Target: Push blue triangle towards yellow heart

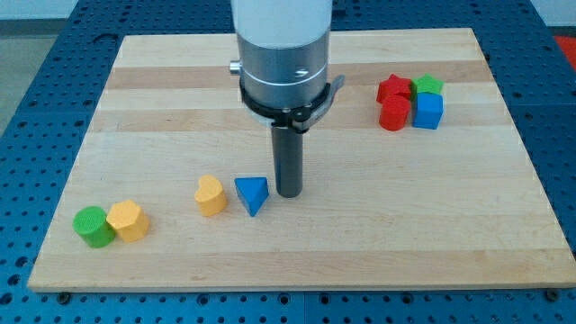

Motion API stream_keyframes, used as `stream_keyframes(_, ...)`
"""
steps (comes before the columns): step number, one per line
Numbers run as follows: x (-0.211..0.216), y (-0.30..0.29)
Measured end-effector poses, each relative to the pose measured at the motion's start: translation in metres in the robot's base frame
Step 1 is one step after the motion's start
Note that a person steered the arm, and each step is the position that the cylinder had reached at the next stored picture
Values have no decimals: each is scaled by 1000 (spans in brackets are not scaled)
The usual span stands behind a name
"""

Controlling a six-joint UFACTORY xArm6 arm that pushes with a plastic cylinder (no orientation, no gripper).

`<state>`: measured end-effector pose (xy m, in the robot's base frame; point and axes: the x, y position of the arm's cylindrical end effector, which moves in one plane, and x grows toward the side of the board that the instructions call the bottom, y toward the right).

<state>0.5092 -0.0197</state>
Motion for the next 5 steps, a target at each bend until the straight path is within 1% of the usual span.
stream_keyframes(2, 4, 6)
stream_keyframes(5, 11, -42)
